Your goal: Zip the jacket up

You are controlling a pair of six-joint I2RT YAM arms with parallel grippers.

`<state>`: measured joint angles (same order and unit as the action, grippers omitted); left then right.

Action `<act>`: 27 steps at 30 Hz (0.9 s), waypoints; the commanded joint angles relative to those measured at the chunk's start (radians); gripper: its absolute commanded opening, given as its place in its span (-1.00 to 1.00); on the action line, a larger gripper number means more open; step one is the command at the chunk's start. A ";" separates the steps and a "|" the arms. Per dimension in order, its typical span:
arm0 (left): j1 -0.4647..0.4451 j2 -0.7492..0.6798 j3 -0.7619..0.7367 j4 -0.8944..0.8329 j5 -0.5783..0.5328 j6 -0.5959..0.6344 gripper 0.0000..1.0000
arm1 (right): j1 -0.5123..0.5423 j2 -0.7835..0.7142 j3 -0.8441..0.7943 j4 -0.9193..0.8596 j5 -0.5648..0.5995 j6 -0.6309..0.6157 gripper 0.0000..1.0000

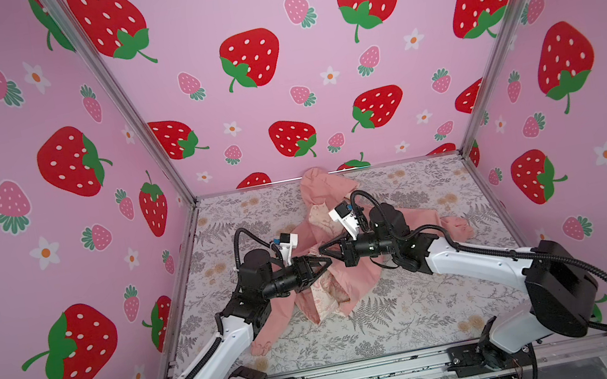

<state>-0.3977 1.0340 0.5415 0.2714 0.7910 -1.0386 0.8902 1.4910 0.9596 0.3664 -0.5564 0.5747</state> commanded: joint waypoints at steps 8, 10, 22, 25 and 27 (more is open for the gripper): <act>-0.003 0.001 0.044 -0.038 -0.007 0.047 -1.00 | 0.007 -0.004 0.019 -0.028 0.108 -0.037 -1.00; -0.002 -0.010 0.036 -0.042 -0.012 0.047 -1.00 | 0.006 -0.008 0.013 -0.048 0.157 -0.045 -1.00; 0.000 -0.046 0.020 -0.046 -0.014 0.045 -1.00 | -0.002 -0.015 -0.038 -0.078 0.332 -0.048 -1.00; 0.003 -0.058 0.017 -0.047 -0.012 0.044 -1.00 | -0.003 -0.019 -0.033 -0.091 0.363 -0.051 -1.00; 0.005 -0.067 0.013 -0.052 -0.011 0.045 -1.00 | -0.003 -0.021 -0.029 -0.100 0.375 -0.056 -1.00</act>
<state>-0.3965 0.9981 0.5472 0.2108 0.7509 -1.0096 0.9039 1.4891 0.9356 0.3031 -0.2794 0.5423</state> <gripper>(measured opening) 0.052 0.046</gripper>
